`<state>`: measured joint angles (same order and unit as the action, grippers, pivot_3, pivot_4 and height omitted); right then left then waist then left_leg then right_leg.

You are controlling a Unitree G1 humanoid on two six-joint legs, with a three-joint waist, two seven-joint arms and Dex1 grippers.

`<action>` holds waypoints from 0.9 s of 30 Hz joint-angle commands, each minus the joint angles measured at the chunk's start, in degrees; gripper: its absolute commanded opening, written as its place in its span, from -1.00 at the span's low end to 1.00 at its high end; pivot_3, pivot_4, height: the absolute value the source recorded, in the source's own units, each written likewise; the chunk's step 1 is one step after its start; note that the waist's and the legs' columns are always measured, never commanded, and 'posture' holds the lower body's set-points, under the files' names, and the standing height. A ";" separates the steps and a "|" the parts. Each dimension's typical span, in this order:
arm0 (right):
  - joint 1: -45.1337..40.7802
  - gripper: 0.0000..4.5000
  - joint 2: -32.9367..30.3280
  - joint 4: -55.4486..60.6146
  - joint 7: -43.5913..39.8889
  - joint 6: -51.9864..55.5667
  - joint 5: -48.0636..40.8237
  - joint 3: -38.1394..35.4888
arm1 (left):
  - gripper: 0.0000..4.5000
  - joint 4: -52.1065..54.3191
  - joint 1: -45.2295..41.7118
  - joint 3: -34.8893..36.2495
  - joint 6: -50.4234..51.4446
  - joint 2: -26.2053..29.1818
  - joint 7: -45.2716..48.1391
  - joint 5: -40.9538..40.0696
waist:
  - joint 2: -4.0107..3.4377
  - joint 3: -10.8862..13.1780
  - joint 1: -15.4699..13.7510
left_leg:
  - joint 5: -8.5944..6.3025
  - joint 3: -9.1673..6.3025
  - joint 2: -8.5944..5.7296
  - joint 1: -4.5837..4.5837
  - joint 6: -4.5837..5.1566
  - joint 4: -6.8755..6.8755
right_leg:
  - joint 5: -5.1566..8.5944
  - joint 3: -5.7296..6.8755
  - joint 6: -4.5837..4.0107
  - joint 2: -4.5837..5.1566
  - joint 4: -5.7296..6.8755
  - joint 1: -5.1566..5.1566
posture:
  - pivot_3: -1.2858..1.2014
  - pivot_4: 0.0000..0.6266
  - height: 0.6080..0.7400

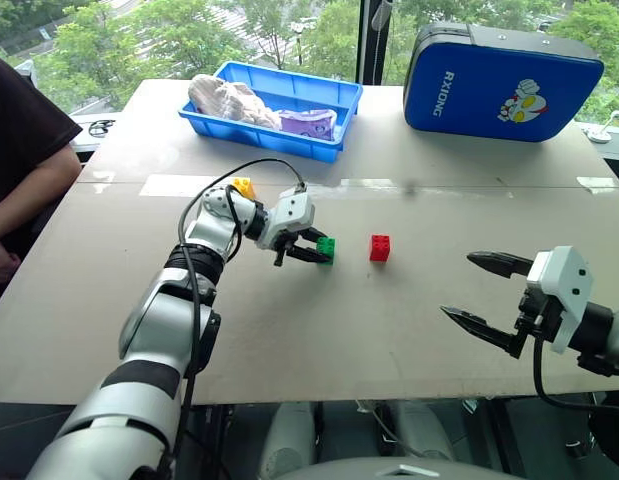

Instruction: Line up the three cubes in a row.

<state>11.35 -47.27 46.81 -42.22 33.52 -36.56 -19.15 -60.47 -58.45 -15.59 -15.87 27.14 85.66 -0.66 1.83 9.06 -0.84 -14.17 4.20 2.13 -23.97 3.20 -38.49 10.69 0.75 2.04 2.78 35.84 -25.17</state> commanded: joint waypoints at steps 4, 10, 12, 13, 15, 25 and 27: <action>0.46 1.00 0.04 2.34 0.29 -0.88 -1.19 -2.47 | -0.41 -1.35 -2.15 2.16 -1.53 -1.26 -1.60 0.83 | 0.00 0.00 0.00 | 0.00 0.00 0.00 0.00 0.00 -0.01 | -0.01 0.00 0.00 0.00 0.00 0.00 | 0.03 -0.52 1.00; 1.11 1.00 0.20 3.10 0.70 -0.79 -1.48 -2.92 | -0.41 -2.49 -2.57 2.76 -1.84 -1.77 -1.68 1.87 | 0.00 0.00 0.01 | 0.00 -0.01 -0.01 0.00 0.00 -0.01 | -0.01 0.01 0.00 0.00 0.02 0.01 | 0.03 -0.52 1.00; 1.04 1.00 0.40 3.24 1.13 -0.80 -1.33 -2.95 | 0.05 -2.86 -2.67 3.03 -2.20 -1.82 -2.26 2.06 | 0.00 0.00 0.02 | 0.00 -0.01 0.00 0.00 0.00 -0.01 | -0.01 0.00 0.00 0.00 0.03 0.01 | 0.03 -0.52 1.00; 0.98 1.00 0.48 3.26 1.28 -0.76 -1.38 -2.97 | 0.14 -3.02 -2.73 3.25 -2.23 -1.89 -2.68 2.02 | 0.00 0.00 0.02 | 0.00 -0.01 0.00 0.00 0.00 -0.01 | -0.01 0.00 0.00 0.00 0.03 0.01 | 0.03 -0.52 1.00; 0.83 1.00 0.55 3.36 1.54 -0.69 -1.50 -2.96 | 0.48 -3.25 -2.84 3.59 -2.37 -1.98 -2.81 1.83 | 0.00 0.00 0.01 | 0.00 -0.01 -0.01 0.00 0.00 -0.02 | -0.01 0.00 0.00 -0.01 0.03 0.01 | 0.03 -0.52 1.00; 0.31 1.00 1.38 2.96 1.68 -2.25 -0.56 -0.90 | 0.95 8.17 1.24 15.14 12.48 4.08 -9.22 -6.57 | 0.00 0.00 0.26 | 0.00 -0.02 0.04 0.04 0.00 -0.02 | -0.07 0.00 -0.09 -0.04 0.08 0.00 | 0.03 -0.52 1.00; -0.26 1.00 1.78 2.35 1.54 -2.93 0.06 0.19 | 0.95 16.00 4.90 19.28 18.71 5.32 -16.86 -8.55 | -0.01 -0.01 0.31 | 0.00 -0.03 0.08 0.08 0.00 -0.01 | -0.08 0.00 -0.04 -0.04 0.12 0.01 | 0.03 -0.52 1.00</action>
<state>11.86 -45.72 48.38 -40.70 32.21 -36.90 -19.38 -51.11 -55.55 -0.02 -2.30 31.49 74.90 -6.57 1.82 9.05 -0.53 -14.17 4.18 2.22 -23.87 3.20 -38.50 10.58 0.74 2.08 2.74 35.96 -25.16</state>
